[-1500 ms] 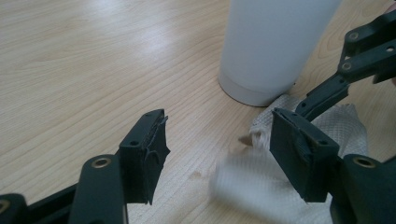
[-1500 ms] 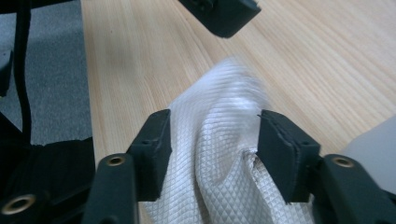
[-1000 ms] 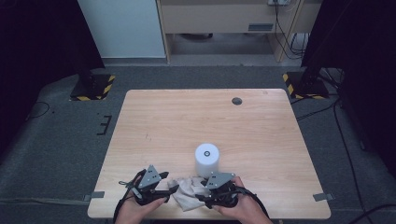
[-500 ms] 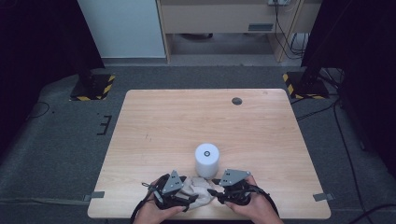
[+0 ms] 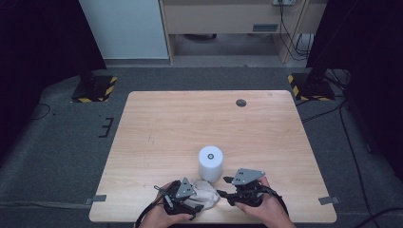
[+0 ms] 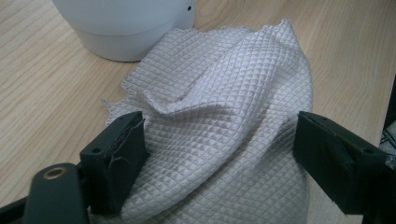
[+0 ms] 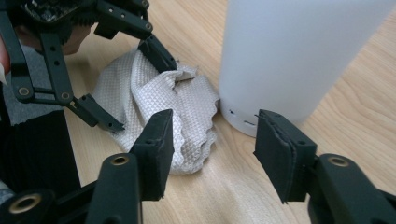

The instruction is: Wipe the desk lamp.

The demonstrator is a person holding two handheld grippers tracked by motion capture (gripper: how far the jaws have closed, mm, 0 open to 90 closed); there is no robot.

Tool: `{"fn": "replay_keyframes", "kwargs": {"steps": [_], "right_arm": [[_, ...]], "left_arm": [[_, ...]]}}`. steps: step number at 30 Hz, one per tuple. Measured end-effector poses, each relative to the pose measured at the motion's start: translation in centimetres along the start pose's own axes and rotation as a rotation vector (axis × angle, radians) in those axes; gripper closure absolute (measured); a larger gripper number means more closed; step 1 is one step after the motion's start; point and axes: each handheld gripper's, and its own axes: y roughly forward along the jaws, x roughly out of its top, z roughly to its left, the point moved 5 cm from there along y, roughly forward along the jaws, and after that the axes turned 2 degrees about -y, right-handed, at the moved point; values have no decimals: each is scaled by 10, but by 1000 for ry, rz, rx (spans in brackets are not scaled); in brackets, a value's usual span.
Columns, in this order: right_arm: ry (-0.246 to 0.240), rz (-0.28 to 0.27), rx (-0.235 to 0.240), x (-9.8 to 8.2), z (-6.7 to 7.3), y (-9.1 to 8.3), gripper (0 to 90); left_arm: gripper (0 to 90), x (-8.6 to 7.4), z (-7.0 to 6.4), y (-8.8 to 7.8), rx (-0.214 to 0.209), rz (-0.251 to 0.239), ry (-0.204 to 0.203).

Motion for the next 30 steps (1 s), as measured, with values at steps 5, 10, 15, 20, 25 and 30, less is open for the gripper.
{"fn": "replay_keyframes", "kwargs": {"steps": [5,10,15,20,25,30], "right_arm": [[16,-9,-15,3,-6,-7,412],[35,-32,-24,8,-12,-15,402],[39,-48,-32,19,-17,-22,388],[37,-61,-44,36,-23,-28,351],[63,-70,-70,58,-32,-23,259],[96,-69,-60,78,-39,-10,175]], "left_arm": [[340,0,3,-4,23,-13,-8],[648,3,7,-4,18,-14,-3],[784,7,7,-3,20,-16,-7],[800,13,15,-16,16,-79,-60],[801,17,27,-32,55,-141,-96],[802,17,39,-43,104,-173,-122]]}}
